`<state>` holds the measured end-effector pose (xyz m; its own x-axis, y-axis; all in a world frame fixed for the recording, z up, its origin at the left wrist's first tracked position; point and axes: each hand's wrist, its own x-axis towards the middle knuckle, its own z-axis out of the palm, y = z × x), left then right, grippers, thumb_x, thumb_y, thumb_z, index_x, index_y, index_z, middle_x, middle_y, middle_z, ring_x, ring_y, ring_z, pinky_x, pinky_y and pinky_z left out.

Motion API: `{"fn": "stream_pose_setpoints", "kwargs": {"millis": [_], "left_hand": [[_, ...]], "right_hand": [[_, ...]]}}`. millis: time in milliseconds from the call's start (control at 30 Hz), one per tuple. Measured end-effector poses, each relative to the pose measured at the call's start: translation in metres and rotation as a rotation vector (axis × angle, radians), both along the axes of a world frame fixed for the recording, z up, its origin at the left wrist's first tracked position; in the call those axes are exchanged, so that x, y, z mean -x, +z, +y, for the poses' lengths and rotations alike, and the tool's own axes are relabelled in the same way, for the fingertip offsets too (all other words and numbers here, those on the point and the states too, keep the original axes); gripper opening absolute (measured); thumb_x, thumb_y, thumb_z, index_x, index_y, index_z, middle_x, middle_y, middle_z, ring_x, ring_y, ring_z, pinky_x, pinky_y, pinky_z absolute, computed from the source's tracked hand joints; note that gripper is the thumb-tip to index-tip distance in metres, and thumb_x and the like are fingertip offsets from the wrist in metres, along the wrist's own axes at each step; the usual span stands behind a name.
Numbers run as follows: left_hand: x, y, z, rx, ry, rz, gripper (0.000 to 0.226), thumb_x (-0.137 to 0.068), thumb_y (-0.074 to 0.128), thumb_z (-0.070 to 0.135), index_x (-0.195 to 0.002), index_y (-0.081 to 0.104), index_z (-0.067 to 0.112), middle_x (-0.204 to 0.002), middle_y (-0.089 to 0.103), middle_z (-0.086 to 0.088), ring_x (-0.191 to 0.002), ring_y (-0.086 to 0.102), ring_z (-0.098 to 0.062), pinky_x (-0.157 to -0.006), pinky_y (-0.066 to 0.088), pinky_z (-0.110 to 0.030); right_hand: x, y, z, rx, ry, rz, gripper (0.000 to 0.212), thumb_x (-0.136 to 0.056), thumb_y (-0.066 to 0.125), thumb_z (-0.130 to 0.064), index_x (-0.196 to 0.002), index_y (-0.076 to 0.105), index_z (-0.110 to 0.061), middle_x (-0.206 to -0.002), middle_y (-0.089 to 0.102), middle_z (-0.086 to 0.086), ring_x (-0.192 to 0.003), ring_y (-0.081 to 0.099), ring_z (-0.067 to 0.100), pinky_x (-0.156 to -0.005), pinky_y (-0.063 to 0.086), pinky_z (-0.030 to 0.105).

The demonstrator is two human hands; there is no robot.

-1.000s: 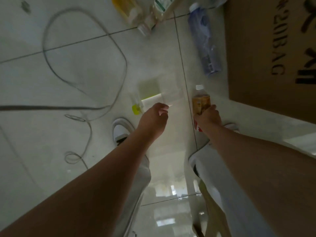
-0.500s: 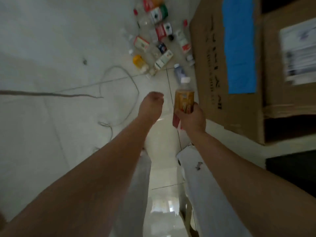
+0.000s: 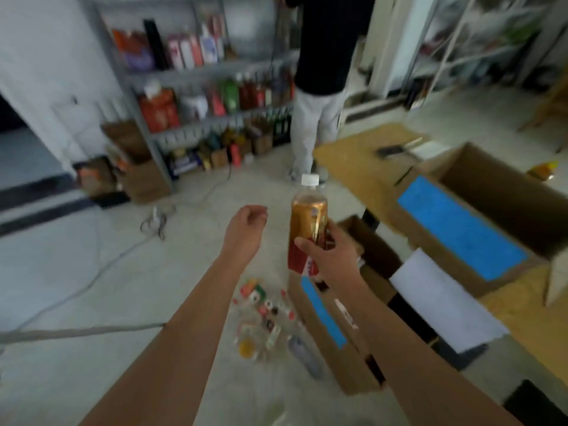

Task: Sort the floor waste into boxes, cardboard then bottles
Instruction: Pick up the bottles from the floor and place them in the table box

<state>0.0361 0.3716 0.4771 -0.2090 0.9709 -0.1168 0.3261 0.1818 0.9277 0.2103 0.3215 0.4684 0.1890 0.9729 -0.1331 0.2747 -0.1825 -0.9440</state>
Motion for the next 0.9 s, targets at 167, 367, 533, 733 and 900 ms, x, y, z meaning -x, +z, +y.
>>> {"fn": "stream_pose_setpoints", "kwargs": {"millis": [167,367,533,733,900], "left_hand": [[-0.042,0.072,0.021,-0.131,-0.106,-0.033,0.017,-0.092,0.057,0.024,-0.105,0.066,0.029,-0.108,0.069,0.004,-0.100,0.064,-0.015,-0.092,0.052,-0.037],[-0.124,0.086,0.019,-0.135,-0.265,-0.082,0.015,-0.092,0.060,0.019,-0.092,0.066,0.033,-0.100,0.070,0.004,-0.095,0.065,-0.015,-0.094,0.053,-0.039],[-0.183,0.052,0.023,0.007,-0.387,-0.053,0.019,-0.092,0.058,0.014,-0.098,0.066,0.030,-0.106,0.069,0.005,-0.102,0.065,-0.014,-0.099,0.050,-0.039],[-0.265,0.007,0.050,0.215,-0.411,0.048,0.019,-0.093,0.060,0.027,-0.112,0.059,0.028,-0.113,0.064,0.001,-0.103,0.063,-0.018,-0.096,0.051,-0.039],[-0.379,-0.011,0.068,0.425,-0.427,-0.059,0.056,-0.092,0.058,0.031,-0.142,0.034,0.034,-0.111,0.062,0.004,-0.099,0.064,-0.015,-0.092,0.055,-0.043]], "right_hand": [[-0.036,0.062,-0.012,-0.141,-0.085,0.055,0.053,-0.078,0.079,-0.039,-0.124,0.053,-0.033,-0.093,0.062,-0.023,-0.085,0.061,-0.004,-0.072,0.050,0.017],[-0.097,0.079,-0.022,-0.171,-0.193,0.077,0.037,-0.078,0.078,-0.038,-0.103,0.050,-0.043,-0.093,0.064,-0.018,-0.087,0.064,0.003,-0.076,0.054,0.026],[-0.183,0.061,-0.012,-0.091,-0.241,0.050,0.067,-0.079,0.076,-0.043,-0.138,0.044,-0.034,-0.106,0.056,-0.019,-0.097,0.058,0.008,-0.087,0.051,0.032],[-0.331,0.027,0.008,-0.028,-0.360,-0.034,0.061,-0.082,0.074,-0.038,-0.135,0.044,-0.040,-0.103,0.059,-0.020,-0.099,0.062,0.009,-0.075,0.052,0.027],[-0.446,0.027,0.049,-0.072,-0.410,-0.186,0.063,-0.083,0.073,-0.042,-0.137,0.042,-0.044,-0.106,0.061,-0.022,-0.091,0.061,0.003,-0.077,0.051,0.029]]}}
